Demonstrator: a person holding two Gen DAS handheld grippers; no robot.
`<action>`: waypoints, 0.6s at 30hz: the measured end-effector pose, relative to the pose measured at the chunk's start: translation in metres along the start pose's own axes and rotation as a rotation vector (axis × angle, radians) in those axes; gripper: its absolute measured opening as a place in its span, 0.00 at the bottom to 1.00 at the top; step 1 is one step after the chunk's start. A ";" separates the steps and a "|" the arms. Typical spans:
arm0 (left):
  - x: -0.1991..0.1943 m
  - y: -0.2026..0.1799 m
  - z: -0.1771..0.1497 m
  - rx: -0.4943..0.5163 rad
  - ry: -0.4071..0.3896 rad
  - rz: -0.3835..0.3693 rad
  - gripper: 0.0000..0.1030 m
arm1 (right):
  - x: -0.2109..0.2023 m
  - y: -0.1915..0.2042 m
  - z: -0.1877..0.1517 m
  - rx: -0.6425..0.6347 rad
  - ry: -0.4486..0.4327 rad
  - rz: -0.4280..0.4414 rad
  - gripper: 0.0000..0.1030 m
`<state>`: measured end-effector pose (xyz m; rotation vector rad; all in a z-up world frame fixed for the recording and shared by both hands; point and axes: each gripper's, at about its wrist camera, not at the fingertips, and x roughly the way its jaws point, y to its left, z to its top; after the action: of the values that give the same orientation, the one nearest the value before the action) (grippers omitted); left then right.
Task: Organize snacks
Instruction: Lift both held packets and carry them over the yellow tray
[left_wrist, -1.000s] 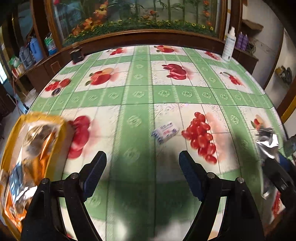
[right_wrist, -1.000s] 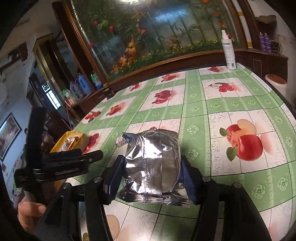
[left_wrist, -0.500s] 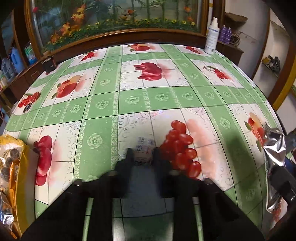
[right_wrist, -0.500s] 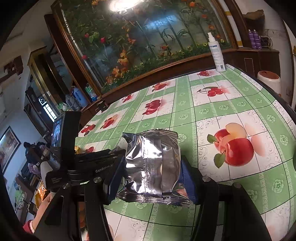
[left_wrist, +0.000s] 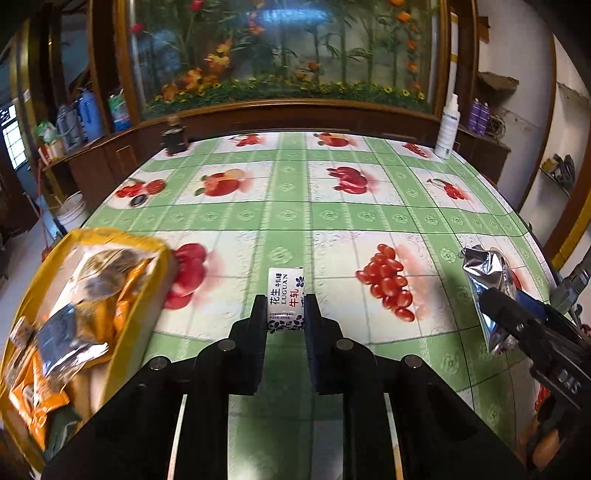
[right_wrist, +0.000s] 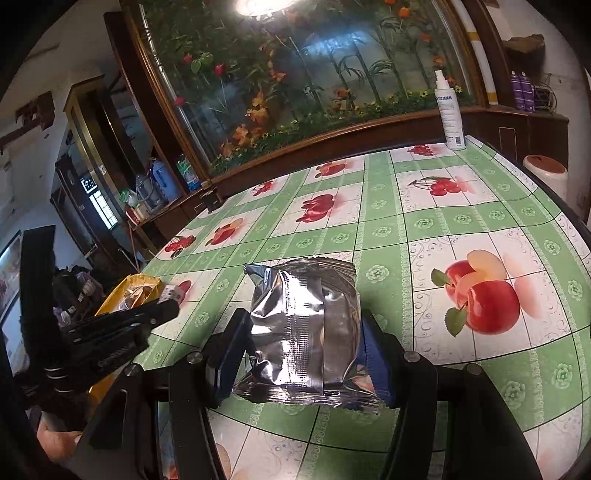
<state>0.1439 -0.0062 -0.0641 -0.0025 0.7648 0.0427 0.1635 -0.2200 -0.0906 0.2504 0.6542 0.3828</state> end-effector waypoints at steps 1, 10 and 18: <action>-0.003 0.003 -0.004 -0.003 -0.001 0.010 0.16 | 0.001 0.002 0.000 -0.008 0.001 -0.002 0.59; -0.033 0.038 -0.032 -0.032 -0.003 0.061 0.16 | 0.000 0.014 -0.003 -0.072 -0.012 -0.017 0.59; -0.064 0.062 -0.046 -0.064 -0.036 0.079 0.16 | -0.002 0.020 -0.007 -0.087 -0.009 -0.029 0.59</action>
<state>0.0637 0.0524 -0.0521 -0.0319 0.7272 0.1420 0.1522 -0.2021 -0.0885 0.1596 0.6303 0.3816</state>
